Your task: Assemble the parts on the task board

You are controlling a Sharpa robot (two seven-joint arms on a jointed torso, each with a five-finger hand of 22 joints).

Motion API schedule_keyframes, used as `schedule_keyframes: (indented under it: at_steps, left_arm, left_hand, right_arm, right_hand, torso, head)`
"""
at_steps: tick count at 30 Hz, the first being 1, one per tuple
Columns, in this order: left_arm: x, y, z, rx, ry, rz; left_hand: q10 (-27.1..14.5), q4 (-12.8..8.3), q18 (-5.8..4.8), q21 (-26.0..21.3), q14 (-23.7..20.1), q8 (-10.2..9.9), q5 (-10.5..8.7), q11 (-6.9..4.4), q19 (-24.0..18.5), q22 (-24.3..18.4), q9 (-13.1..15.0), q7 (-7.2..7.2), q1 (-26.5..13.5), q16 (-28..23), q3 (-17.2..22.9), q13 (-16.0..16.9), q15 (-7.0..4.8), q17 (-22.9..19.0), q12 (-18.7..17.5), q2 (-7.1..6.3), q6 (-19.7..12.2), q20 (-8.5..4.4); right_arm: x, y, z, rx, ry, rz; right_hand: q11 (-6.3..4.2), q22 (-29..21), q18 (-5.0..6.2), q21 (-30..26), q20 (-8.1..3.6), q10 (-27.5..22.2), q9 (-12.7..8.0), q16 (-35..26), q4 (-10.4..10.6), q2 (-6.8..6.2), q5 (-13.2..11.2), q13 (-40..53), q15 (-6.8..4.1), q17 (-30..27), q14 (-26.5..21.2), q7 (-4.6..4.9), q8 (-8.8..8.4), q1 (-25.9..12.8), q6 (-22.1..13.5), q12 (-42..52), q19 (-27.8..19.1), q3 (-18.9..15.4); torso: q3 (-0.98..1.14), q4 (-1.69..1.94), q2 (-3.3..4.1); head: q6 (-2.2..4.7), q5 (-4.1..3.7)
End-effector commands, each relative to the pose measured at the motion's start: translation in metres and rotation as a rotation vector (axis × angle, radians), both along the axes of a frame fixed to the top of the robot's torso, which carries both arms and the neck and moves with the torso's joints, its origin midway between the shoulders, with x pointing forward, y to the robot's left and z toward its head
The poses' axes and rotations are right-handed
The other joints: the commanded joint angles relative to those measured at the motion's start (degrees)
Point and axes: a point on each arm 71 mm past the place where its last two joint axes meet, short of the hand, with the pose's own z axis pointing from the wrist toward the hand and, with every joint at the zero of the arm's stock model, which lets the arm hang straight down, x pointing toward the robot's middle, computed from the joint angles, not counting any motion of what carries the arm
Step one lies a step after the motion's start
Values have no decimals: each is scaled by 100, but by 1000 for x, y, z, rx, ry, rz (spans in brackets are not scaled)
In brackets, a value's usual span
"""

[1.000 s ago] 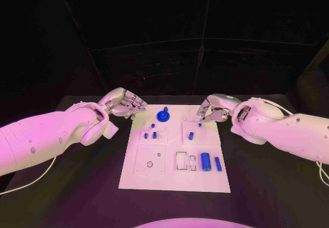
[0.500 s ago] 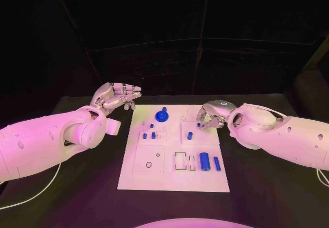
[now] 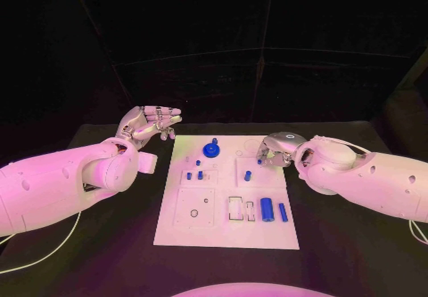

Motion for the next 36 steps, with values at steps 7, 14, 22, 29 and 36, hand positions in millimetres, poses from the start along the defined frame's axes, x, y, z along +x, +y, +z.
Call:
schedule_keyframes:
  at_steps: [7, 14, 22, 29, 36]
  left_arm:
    - [0, 0, 1, -29, 0, -7]
    - [0, 0, 1, -30, 5, -13]
    - [0, 0, 0, -31, 11, -16]
    - [1, 1, 0, -29, 14, -15]
    - [1, 1, 0, -29, 16, -15]
  left_hand:
    - [-34, -11, 34, -26, -53, -23, 16, -3, -25, -12, -9, 18, -47, -19, -25, -3, 1, -13, 23, 30, -50, 3]
    - [-44, -14, 34, -32, -54, -25, 16, 0, -26, -15, -10, 21, -47, -23, -25, -5, 3, -15, 22, 33, -54, 4]
    - [-66, 7, 31, -55, -58, -23, 14, 11, -28, -30, -10, 28, -91, -37, -48, -7, 13, -33, 25, 47, -56, 12]
    - [-73, 6, 31, -59, -60, -24, 14, 12, -29, -32, -11, 29, -94, -42, -52, -8, 14, -43, 25, 44, -60, 13]
    - [-80, 1, 31, -64, -61, -27, 15, 12, -29, -35, -12, 29, -92, -47, -55, -9, 15, -50, 25, 44, -66, 14]
  right_arm:
    - [0, 4, -4, -39, 41, 6]
    - [0, 7, -6, -42, 49, 9]
    - [-1, 8, -6, -46, 54, 6]
    - [-2, 8, -6, -45, 56, 6]
    - [-2, 9, -6, -40, 54, 9]
  right_hand:
    - [-38, 170, 16, 126, -37, 283, -9, 19, -109, -207, -255, -352, -52, -100, 96, -19, -46, -168, 182, -131, 76, 870]
    - [-22, 185, 13, 138, -19, 306, -11, 34, -131, -553, -279, -368, -45, -144, 90, -9, -48, -492, 159, -195, 66, 1529]
    - [-13, 188, 15, 138, -8, 321, -9, 45, -185, -979, -266, -365, -33, -203, 78, 3, -48, -897, 152, -218, 57, 2391]
    - [4, 183, 17, 134, -2, 315, -8, 50, -204, -1109, -262, -364, -27, -223, 75, 12, -48, -1040, 134, -218, 53, 2650]
    - [17, 149, 24, 110, 3, 295, -8, 24, -246, -1201, -202, -364, -21, -277, 58, 20, -48, -1112, 111, -222, 26, 2839]
  torso:
    - [-1, -5, 1]
    - [-1, -2, -1]
    - [-2, -1, -5]
    - [-1, -1, -6]
    - [-4, 1, -6]
  head:
    - [-27, -4]
    - [-44, -4]
    - [-55, 24]
    - [-60, 18]
    - [-53, 26]
